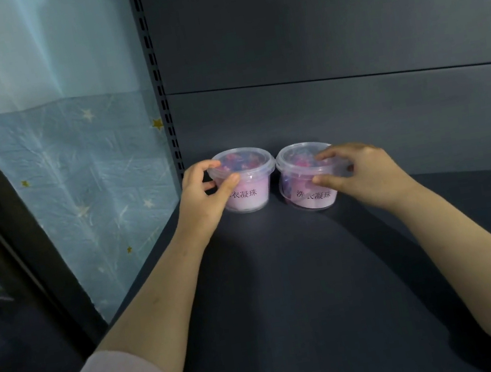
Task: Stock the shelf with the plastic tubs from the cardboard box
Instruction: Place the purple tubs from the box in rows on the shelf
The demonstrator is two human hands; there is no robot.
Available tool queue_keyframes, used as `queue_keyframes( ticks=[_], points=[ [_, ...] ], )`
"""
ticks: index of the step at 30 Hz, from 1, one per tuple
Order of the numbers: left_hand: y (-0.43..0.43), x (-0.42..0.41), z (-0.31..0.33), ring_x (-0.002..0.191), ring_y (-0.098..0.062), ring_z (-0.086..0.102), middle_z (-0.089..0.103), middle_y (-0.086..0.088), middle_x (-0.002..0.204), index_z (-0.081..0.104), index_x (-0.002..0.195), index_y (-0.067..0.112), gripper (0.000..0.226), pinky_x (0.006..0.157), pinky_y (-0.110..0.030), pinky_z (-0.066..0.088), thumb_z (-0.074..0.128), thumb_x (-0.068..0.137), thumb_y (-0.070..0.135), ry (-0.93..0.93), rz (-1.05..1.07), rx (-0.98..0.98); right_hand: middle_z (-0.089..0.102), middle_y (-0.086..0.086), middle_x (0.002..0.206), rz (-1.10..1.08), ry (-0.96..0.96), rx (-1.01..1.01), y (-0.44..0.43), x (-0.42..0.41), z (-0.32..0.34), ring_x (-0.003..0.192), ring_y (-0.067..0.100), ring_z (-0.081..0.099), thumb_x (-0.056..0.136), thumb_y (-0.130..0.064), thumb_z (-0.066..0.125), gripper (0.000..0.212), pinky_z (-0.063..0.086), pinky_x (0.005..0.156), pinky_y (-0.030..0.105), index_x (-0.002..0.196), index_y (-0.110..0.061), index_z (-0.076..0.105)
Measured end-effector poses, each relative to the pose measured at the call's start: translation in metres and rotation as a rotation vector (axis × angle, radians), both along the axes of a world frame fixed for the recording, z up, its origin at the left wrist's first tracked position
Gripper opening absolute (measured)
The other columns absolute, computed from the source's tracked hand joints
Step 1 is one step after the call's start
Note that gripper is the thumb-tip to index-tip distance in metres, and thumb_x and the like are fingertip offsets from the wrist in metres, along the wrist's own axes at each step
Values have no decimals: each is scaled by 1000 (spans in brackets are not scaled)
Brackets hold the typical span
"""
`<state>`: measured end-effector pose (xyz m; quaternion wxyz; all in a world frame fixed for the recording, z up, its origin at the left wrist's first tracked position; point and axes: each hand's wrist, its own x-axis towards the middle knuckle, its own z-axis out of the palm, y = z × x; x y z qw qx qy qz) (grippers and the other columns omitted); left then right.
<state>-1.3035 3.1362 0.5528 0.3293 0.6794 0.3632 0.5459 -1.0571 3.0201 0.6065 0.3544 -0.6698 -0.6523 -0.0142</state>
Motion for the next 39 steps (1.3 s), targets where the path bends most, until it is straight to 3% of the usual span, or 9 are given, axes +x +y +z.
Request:
queue_keyframes(
  ticks=[6,9,14,19,23,25,28,31,39],
  points=[
    [0,-4,3,100,-14,62,50,8,124,56,98,42,25,79,-22,51,72,78,39,-4,-24,15,63,1,123,-38,-89,-40,-1,-4,3,115,22,55,81,-36,74,40,34,89,20,114,-15,66],
    [1,-4,2,101,-13,61,49,9,126,56,100,41,24,78,-18,49,71,82,35,11,-32,-1,62,1,125,-44,-91,-53,-1,-4,2,115,21,55,84,-33,71,39,32,86,17,117,-13,64],
    [2,0,1,106,-14,59,45,10,129,54,105,40,26,86,-27,51,69,84,35,35,-39,-15,59,-2,127,-43,-4,-85,2,-3,1,116,18,53,85,-32,70,41,32,88,18,121,-15,60],
    [2,0,0,109,-16,57,44,8,129,52,104,42,28,85,-24,49,69,83,37,74,-15,2,56,-3,130,-29,16,-109,4,-5,-3,118,16,49,86,-29,68,41,29,86,15,124,-17,56],
    [-2,-2,10,126,-20,45,42,-3,137,56,121,21,40,106,-39,39,68,84,31,255,98,143,56,-1,133,-18,-11,-124,-4,-8,11,124,17,48,83,-33,71,49,28,89,13,128,-19,57],
    [-16,-4,22,129,-24,43,40,-5,143,57,124,21,45,106,-43,37,68,83,34,425,180,278,58,0,131,-29,-52,-95,-17,-9,22,124,19,49,82,-36,72,47,30,94,17,125,-20,60],
    [-47,4,47,114,-32,53,52,-5,134,61,119,19,40,94,-47,45,68,81,28,650,262,527,61,-1,128,-111,-90,-24,-53,-8,40,123,21,50,82,-42,68,43,42,99,32,121,-24,62],
    [-93,29,73,99,-30,58,62,0,116,63,113,21,33,81,-43,49,64,81,28,754,260,656,61,-2,128,-176,-201,7,-105,-3,53,124,23,47,82,-45,67,45,43,101,42,122,-25,61],
    [-259,150,56,109,-27,57,62,-1,118,63,118,15,32,89,-41,44,61,88,27,604,92,792,65,2,118,-491,-325,138,-314,73,33,112,30,53,84,-35,69,39,47,92,46,118,-18,65]
  ],
)
